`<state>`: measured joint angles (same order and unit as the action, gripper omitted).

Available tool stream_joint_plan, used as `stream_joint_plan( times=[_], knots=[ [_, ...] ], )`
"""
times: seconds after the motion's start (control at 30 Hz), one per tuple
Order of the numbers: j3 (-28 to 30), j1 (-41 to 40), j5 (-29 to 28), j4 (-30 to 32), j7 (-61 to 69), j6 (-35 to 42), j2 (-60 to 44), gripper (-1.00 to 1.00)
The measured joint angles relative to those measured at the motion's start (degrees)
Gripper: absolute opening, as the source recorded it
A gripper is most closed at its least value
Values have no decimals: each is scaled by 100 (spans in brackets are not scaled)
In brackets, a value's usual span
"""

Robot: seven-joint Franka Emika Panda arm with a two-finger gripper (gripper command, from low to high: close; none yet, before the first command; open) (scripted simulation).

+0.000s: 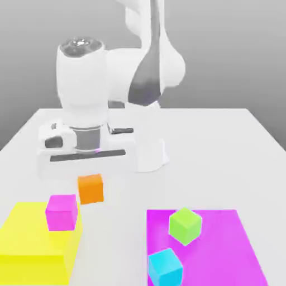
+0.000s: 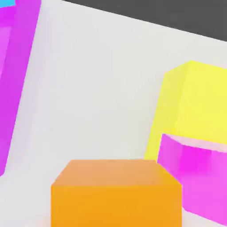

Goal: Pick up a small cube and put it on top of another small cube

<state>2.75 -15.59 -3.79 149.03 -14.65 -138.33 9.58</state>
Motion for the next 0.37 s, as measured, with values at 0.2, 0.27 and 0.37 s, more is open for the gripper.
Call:
stream_joint_plan(
  times=[0.2, 0.27, 0.37],
  knots=[
    [332, -137, 310, -194, 767, -147, -244, -100],
    [347, -149, 341, -89, 805, -576, -562, 100],
    [347, -149, 341, -89, 805, -575, -562, 100]
  ],
)
